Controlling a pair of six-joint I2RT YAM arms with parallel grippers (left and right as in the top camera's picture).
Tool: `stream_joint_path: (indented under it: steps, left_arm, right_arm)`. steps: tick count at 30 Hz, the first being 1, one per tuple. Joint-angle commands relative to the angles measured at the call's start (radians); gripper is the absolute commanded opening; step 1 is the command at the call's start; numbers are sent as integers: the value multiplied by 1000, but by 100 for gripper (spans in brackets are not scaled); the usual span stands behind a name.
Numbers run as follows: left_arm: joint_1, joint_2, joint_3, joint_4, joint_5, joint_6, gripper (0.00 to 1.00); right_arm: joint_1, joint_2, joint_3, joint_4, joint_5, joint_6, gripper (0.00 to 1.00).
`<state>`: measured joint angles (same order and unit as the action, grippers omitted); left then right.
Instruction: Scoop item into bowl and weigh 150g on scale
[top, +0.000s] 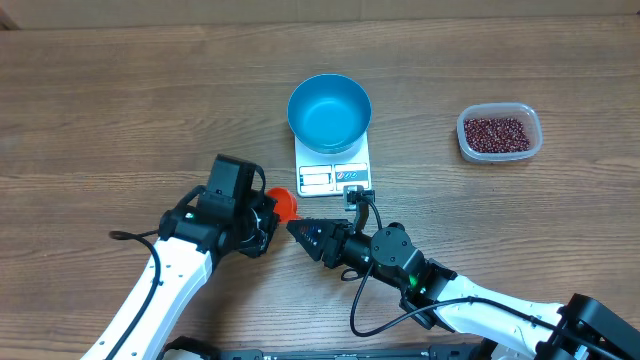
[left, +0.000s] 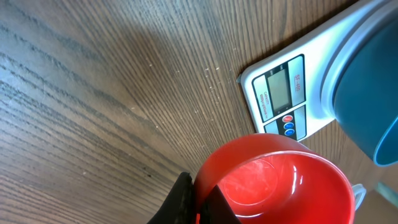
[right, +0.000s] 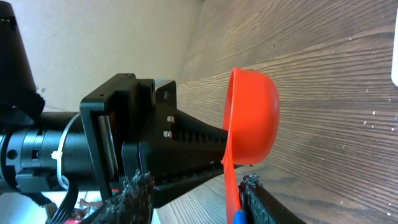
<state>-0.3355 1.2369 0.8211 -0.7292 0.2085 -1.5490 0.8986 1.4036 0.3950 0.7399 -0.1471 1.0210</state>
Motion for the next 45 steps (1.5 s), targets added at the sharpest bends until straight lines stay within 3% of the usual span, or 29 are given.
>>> stream_joint_path:
  steps: [1,11,21,24,45]
  left_arm:
    - [-15,-14,13,0,-37,-72,4]
    - [-19,-14,13,0,-36,-90,4]
    - [-18,-14,13,0,-37,-78,4]
    - [-18,-14,13,0,-37,-73,4]
    - [-18,-14,13,-35,-55,-43,4]
  right_arm:
    - [5,6,13,9,16,5,42]
    - [5,6,13,8,16,4,26]
    - [5,6,13,8,16,4,18]
    - [5,6,13,8,16,4,7]
    - [5,6,12,8,16,4,11]
